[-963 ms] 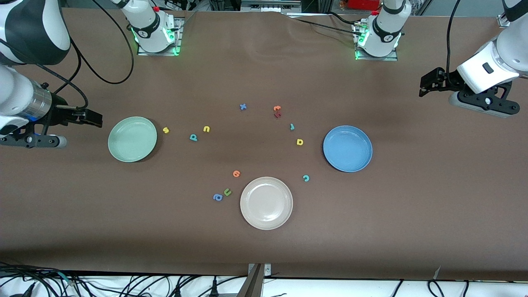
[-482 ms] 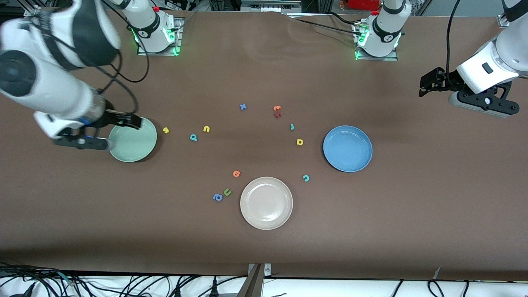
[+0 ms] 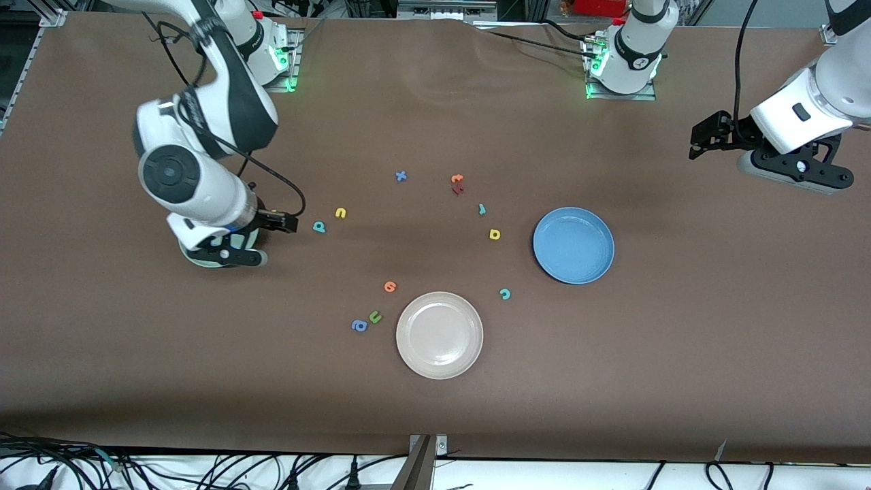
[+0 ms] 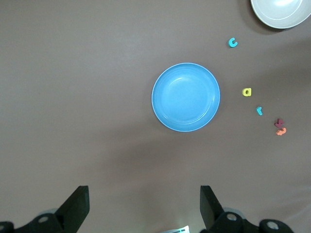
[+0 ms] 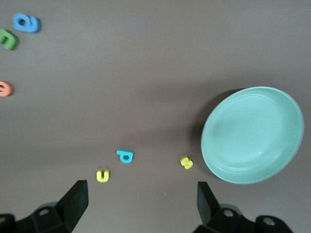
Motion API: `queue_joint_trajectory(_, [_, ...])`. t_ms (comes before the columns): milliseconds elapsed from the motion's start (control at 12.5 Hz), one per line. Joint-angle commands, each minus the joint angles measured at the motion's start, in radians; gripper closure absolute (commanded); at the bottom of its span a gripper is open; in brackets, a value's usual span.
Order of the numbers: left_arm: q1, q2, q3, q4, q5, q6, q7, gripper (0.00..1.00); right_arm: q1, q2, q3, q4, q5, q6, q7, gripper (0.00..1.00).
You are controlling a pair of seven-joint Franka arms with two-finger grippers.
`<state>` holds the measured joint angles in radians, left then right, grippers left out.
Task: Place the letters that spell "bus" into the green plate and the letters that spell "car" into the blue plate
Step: 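Grasp the teal letter d with the right gripper while the left gripper reaches out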
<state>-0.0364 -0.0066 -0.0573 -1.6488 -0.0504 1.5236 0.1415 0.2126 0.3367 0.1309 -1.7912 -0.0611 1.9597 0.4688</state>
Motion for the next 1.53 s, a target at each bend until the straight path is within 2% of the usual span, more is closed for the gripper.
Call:
queue_joint_trajectory(0, [0.000,0.010,-0.006,0.024,0.011,-0.013,0.006,0.00,0.002,-0.038,0.022,-0.219,0.021,0.228,0.031,0.01])
queue_joint_trajectory(161, [-0.002,0.020,-0.016,0.024,-0.002,-0.013,0.004,0.00,0.002,-0.019,0.038,-0.345,0.021,0.431,0.082,0.01])
queue_joint_trajectory(321, [-0.006,0.039,-0.016,0.029,-0.003,-0.005,0.003,0.00,0.002,0.024,0.039,-0.413,0.020,0.583,0.088,0.01])
queue_joint_trajectory(642, [-0.036,0.069,-0.016,0.040,0.007,-0.006,-0.003,0.00,0.008,0.105,0.041,-0.415,0.012,0.685,0.083,0.02])
queue_joint_trajectory(883, [-0.045,0.128,-0.016,0.043,0.004,0.006,-0.077,0.00,0.011,0.119,0.041,-0.415,0.012,0.702,0.083,0.13])
queue_joint_trajectory(1043, [-0.091,0.199,-0.016,0.061,0.009,0.103,-0.123,0.00,0.030,0.125,0.041,-0.415,0.012,0.702,0.083,0.13])
queue_joint_trajectory(1204, [-0.143,0.305,-0.016,0.060,0.012,0.223,-0.212,0.00,0.030,0.125,0.041,-0.415,0.012,0.697,0.076,0.34])
queue_joint_trajectory(1365, [-0.216,0.393,-0.016,0.060,0.026,0.384,-0.307,0.00,0.030,0.125,0.041,-0.415,0.012,0.696,0.070,0.47])
queue_joint_trajectory(1445, [-0.255,0.436,-0.016,0.061,0.026,0.473,-0.350,0.00,0.030,0.125,0.041,-0.416,0.012,0.696,0.068,0.50])
